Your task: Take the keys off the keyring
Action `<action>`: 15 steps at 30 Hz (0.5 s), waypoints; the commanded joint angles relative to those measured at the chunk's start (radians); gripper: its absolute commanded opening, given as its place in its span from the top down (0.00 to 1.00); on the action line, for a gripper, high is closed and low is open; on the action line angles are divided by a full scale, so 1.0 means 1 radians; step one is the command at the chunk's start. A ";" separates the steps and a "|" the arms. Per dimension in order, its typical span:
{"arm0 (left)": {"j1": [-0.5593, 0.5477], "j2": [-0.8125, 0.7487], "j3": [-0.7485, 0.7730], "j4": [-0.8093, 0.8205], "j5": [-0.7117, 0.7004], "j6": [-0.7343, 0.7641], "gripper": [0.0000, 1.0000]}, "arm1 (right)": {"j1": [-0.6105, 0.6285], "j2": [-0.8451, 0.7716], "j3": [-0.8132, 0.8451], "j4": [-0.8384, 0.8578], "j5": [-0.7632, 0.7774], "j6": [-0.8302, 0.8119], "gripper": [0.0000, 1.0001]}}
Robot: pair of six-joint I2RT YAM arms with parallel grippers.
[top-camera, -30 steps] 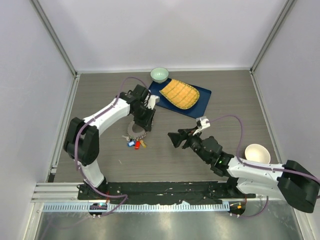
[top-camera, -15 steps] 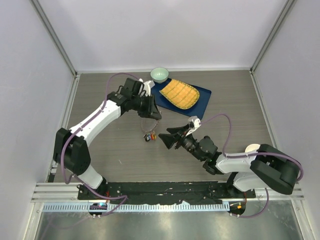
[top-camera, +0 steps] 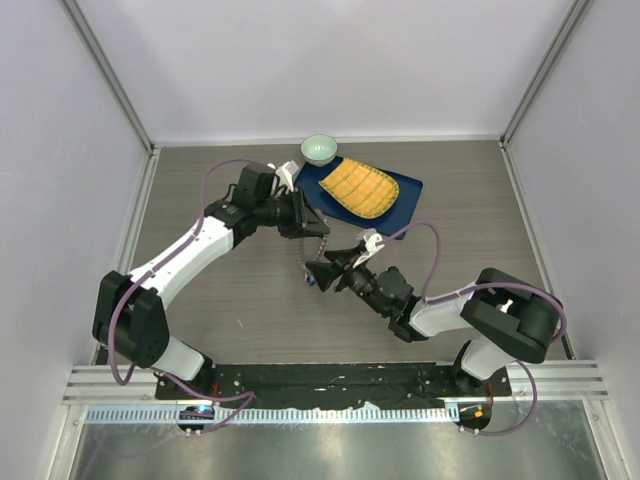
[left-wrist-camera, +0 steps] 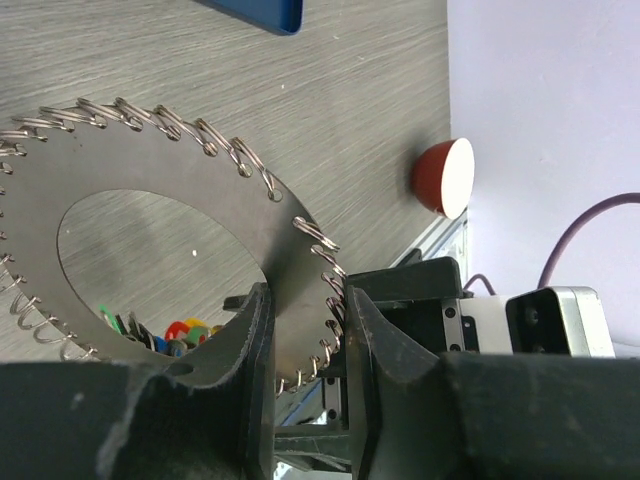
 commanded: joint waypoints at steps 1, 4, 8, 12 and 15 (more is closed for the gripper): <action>0.004 -0.092 -0.020 0.142 -0.020 -0.076 1.00 | 0.020 0.020 0.092 0.141 0.140 -0.009 0.34; 0.004 -0.107 -0.043 0.169 -0.026 -0.100 1.00 | 0.028 0.021 0.119 0.088 0.182 -0.004 0.39; 0.004 -0.132 -0.059 0.182 -0.050 -0.112 1.00 | 0.034 0.005 0.126 0.074 0.208 -0.004 0.55; 0.004 -0.150 -0.063 0.192 -0.059 -0.114 1.00 | 0.036 -0.020 0.132 0.023 0.229 -0.003 0.73; 0.004 -0.162 -0.061 0.205 -0.064 -0.122 1.00 | 0.036 -0.031 0.132 -0.005 0.237 -0.007 0.84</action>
